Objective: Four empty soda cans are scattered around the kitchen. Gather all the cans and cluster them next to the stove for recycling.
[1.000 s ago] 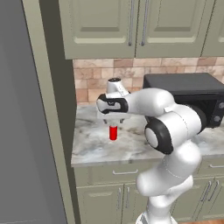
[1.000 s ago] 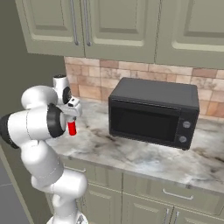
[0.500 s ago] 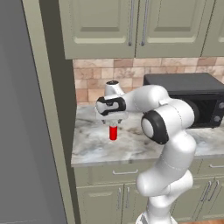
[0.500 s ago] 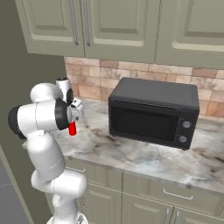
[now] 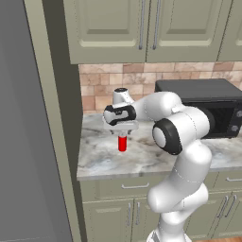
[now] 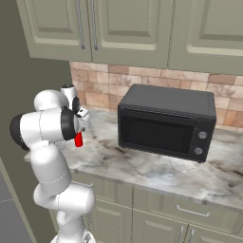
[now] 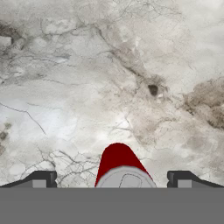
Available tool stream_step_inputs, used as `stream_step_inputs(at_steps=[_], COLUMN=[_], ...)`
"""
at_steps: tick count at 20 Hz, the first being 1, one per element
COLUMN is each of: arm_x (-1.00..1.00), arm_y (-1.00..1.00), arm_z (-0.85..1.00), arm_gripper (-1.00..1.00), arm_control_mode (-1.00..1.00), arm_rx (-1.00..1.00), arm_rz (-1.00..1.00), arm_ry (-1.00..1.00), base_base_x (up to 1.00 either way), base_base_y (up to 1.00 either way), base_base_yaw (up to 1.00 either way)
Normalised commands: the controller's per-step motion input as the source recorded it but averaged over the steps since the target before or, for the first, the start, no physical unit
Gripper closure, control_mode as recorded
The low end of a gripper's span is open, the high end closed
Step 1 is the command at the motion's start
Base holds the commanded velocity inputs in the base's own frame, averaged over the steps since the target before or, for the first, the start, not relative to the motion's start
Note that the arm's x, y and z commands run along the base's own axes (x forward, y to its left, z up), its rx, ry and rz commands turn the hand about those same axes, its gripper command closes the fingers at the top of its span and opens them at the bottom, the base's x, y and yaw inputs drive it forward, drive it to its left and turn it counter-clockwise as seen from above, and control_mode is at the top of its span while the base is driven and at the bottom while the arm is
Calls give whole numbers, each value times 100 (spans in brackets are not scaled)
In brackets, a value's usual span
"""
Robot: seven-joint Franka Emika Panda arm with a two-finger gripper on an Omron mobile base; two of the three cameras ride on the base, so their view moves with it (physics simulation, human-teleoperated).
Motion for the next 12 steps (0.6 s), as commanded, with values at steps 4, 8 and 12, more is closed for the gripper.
stream_step_inputs(at_steps=[4,8,12], arm_x=[0,0,-3], arm_y=[-9,-6,0], arm_z=[-6,-16,-23], arm_gripper=[-100,-100,-100], arm_control_mode=[-100,-100,-100], arm_rx=[-1,-1,0], arm_rz=[-6,-6,-6], arm_ry=[0,0,0], base_base_x=[0,0,0], base_base_y=[0,0,0], base_base_yaw=[0,0,0])
